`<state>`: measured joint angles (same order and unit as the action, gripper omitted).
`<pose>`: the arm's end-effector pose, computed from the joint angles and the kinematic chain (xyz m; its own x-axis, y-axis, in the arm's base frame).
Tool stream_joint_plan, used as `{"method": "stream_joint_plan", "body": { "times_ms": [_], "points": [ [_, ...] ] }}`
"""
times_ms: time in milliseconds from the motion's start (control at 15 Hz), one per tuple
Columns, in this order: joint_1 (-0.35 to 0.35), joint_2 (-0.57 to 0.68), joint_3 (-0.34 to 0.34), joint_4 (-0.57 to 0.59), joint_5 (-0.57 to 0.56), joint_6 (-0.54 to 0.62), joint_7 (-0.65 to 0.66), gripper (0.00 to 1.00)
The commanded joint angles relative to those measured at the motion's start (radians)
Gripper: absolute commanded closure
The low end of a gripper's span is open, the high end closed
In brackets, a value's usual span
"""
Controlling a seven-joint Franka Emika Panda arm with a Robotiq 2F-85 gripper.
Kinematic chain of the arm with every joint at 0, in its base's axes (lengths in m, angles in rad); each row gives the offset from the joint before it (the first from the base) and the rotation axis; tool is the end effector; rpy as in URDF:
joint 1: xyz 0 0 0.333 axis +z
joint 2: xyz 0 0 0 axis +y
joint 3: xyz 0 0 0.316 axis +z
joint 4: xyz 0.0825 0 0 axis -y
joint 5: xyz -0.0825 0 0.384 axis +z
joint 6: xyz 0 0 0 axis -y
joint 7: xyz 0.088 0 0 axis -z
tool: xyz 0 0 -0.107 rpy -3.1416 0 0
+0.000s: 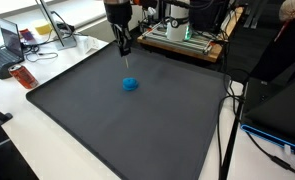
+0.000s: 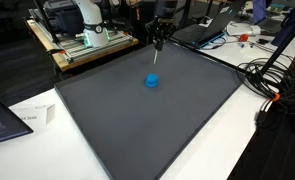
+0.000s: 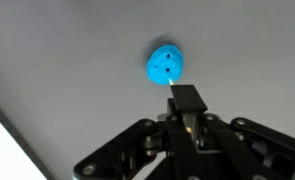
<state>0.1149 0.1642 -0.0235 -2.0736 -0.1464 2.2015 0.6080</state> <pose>0.5681 0.0473 0.3487 0.9102 -0.4128 0.0336 -0.4136 -0.9024 0.1209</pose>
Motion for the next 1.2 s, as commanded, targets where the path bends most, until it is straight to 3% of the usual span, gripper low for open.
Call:
{"method": "stream_joint_plan", "body": {
  "times_ms": [0,600,1133],
  "points": [
    [0.049,0.034,0.025,0.074,-0.120,-0.100,0.129,0.97],
    [0.161,0.202,0.062,0.268,-0.304,-0.305,0.286,0.97],
    [0.251,0.402,0.046,0.482,-0.417,-0.493,0.313,0.97]
  ]
}}
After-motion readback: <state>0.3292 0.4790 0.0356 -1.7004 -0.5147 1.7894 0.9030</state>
